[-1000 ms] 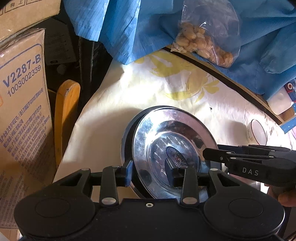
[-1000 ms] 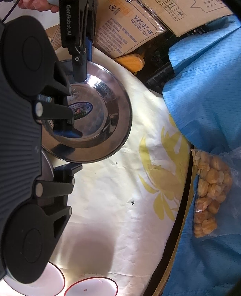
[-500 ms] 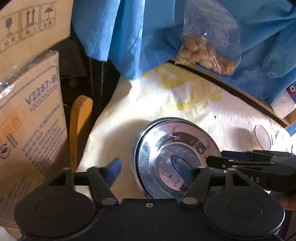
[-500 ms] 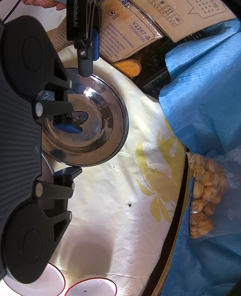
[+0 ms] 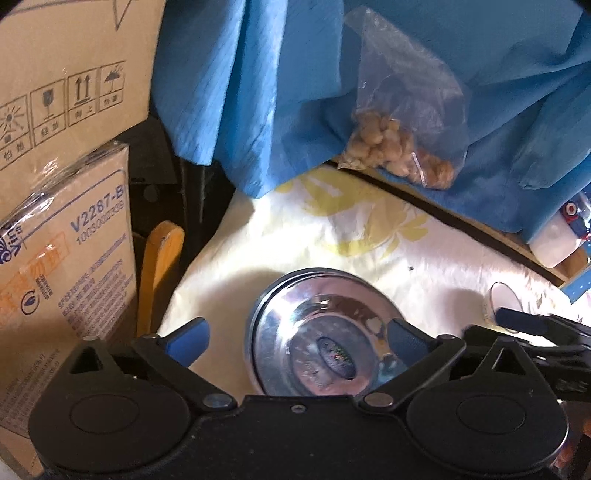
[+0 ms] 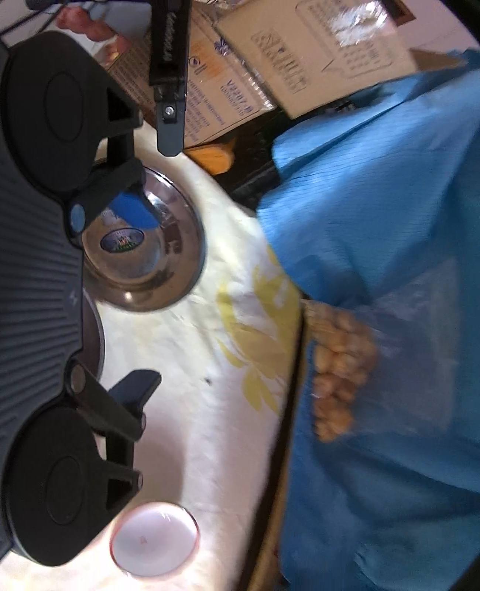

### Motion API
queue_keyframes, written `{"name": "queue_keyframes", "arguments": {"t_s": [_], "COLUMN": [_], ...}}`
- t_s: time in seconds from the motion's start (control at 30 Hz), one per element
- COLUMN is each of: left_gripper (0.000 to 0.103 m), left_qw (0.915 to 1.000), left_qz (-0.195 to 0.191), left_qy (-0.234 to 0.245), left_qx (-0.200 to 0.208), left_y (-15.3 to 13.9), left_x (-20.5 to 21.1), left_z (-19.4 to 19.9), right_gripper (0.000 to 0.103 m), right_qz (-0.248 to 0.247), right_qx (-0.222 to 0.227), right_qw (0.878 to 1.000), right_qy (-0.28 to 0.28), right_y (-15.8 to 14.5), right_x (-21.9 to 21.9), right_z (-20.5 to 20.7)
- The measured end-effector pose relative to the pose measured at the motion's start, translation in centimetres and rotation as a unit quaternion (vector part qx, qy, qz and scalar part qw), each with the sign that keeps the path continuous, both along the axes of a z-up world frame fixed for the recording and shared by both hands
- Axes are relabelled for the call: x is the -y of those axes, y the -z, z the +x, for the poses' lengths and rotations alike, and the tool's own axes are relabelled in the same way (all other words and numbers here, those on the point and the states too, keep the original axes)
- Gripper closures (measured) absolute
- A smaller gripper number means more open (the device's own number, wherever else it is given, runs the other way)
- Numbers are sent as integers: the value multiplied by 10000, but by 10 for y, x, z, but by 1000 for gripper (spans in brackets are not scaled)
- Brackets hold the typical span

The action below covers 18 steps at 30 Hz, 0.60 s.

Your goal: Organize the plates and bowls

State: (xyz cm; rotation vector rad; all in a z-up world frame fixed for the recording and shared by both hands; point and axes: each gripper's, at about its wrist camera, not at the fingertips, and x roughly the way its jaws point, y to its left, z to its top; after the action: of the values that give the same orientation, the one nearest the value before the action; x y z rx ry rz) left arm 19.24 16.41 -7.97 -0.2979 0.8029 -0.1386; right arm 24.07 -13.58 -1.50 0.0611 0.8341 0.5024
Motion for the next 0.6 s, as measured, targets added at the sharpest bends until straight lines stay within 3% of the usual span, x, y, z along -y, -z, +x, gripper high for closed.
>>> {"name": "queue_keyframes", "arguments": {"t_s": [0.2,0.43,0.6], "left_gripper": [1,1,1], "left_qw": [9992,9939,9895], "left_qz": [-91,-244,-387], "left_qy": [381,929,926], "left_qx": [-68,-549,-1038], "left_y": [-4,12,38], "left_x": [28,78,103], "left_z": [-2,-13,-18], "right_gripper": [5,5,5], "right_qz": [-163,-280,-35], "right_qx": [167,-356,-781], "right_qw": [9992,9964,9916], "right_qy": [317,724,1029], "right_y": [-15,-8,7], "right_x": [48,88,110], "right_z": [-26,-55,-66]}}
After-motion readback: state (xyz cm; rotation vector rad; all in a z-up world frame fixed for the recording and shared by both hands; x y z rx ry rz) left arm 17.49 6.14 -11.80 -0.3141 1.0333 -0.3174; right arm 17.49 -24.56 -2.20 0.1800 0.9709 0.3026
